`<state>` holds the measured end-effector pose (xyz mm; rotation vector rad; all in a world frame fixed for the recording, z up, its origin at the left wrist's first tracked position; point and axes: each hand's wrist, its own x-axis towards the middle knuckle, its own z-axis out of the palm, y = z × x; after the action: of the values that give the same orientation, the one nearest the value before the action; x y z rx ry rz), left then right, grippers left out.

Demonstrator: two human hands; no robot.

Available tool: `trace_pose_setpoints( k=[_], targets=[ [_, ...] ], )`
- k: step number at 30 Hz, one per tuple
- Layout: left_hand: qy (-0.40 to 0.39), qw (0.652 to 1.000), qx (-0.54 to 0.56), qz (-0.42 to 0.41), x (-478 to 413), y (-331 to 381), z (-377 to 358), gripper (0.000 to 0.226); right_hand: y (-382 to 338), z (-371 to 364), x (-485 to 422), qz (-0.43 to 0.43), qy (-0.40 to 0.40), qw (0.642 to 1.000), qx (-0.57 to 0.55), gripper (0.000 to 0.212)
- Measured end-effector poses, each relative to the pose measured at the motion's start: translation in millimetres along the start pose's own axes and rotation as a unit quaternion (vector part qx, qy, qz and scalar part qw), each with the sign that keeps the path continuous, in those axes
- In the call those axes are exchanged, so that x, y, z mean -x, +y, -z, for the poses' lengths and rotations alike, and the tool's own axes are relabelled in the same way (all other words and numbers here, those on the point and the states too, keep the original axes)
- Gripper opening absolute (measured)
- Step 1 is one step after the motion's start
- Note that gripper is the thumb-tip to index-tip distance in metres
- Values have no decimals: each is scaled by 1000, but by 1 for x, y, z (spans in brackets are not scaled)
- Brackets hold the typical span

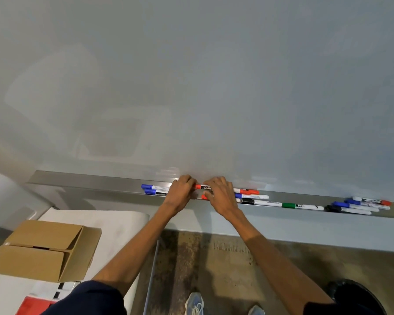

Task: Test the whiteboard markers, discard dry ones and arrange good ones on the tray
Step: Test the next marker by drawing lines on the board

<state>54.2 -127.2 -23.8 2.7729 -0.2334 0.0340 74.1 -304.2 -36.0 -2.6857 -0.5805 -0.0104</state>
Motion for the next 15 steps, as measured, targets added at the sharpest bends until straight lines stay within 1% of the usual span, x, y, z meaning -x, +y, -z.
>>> trace_pose_setpoints(
  k=[3, 6, 8, 10, 12, 14, 15],
  targets=[
    [-1, 999, 46, -8, 1, -4, 15, 13, -11, 3, -2, 42, 40, 998, 4, 34],
    [-11, 997, 78, -26, 6, -6, 26, 15, -20, 11, -6, 79, 55, 995, -6, 31],
    [-18, 995, 90, -37, 8, -6, 30, 19, -21, 18, -8, 93, 43, 995, 5, 32],
    [-31, 995, 86, -50, 9, -5, 35, 29, -19, 24, -8, 110, 43, 992, 31, 34],
    [-50, 994, 65, -73, 8, -1, 41, 33, -18, 30, -5, 124, 62, 989, 60, 45],
    [-68, 992, 41, -95, 8, 5, 47, 29, -15, 35, -2, 125, 84, 986, 68, 60],
    [-71, 992, 31, -102, 7, 8, 50, 27, -14, 37, -1, 119, 89, 987, 65, 64]
  ],
)
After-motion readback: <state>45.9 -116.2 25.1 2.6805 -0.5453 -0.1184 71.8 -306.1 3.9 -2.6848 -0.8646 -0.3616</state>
